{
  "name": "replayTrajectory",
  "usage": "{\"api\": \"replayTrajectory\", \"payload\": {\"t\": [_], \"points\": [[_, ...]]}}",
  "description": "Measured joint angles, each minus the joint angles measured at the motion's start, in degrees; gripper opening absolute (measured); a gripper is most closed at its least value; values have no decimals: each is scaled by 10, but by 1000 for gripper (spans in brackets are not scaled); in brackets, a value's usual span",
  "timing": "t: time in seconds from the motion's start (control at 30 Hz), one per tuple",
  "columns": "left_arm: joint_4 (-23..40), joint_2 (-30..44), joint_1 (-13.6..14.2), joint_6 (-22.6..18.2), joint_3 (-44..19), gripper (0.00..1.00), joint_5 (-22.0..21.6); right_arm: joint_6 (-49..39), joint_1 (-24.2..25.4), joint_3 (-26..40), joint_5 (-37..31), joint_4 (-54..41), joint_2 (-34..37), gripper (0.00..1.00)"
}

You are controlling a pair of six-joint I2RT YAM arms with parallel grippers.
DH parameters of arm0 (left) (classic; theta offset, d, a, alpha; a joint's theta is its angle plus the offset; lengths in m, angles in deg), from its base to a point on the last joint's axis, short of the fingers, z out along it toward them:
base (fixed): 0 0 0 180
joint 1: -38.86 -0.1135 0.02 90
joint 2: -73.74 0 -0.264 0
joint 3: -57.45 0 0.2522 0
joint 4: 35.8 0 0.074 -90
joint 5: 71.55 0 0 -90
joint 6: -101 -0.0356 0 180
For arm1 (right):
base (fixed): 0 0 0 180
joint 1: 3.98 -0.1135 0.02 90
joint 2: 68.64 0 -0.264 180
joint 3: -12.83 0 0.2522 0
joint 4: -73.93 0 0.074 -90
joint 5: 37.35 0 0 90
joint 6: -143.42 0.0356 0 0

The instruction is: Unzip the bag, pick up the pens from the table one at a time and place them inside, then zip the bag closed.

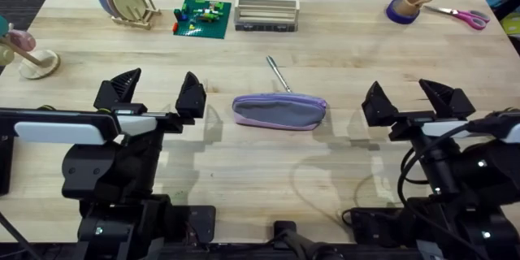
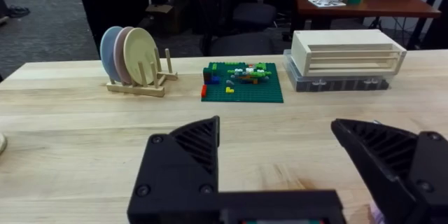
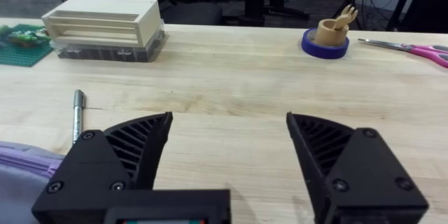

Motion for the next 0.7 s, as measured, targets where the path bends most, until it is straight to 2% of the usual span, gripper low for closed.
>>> {"api": "replayTrajectory", "payload": {"t": [0.4,0.53,0.7], "points": [[0,0,0,-1,0,993,-2,0,0,3,-7,-14,0,997],[-1,0,0,-2,0,994,-17,0,0,3,-10,-11,1,997],[-37,0,0,-2,0,993,-21,0,0,3,-10,1,1,997]]}}
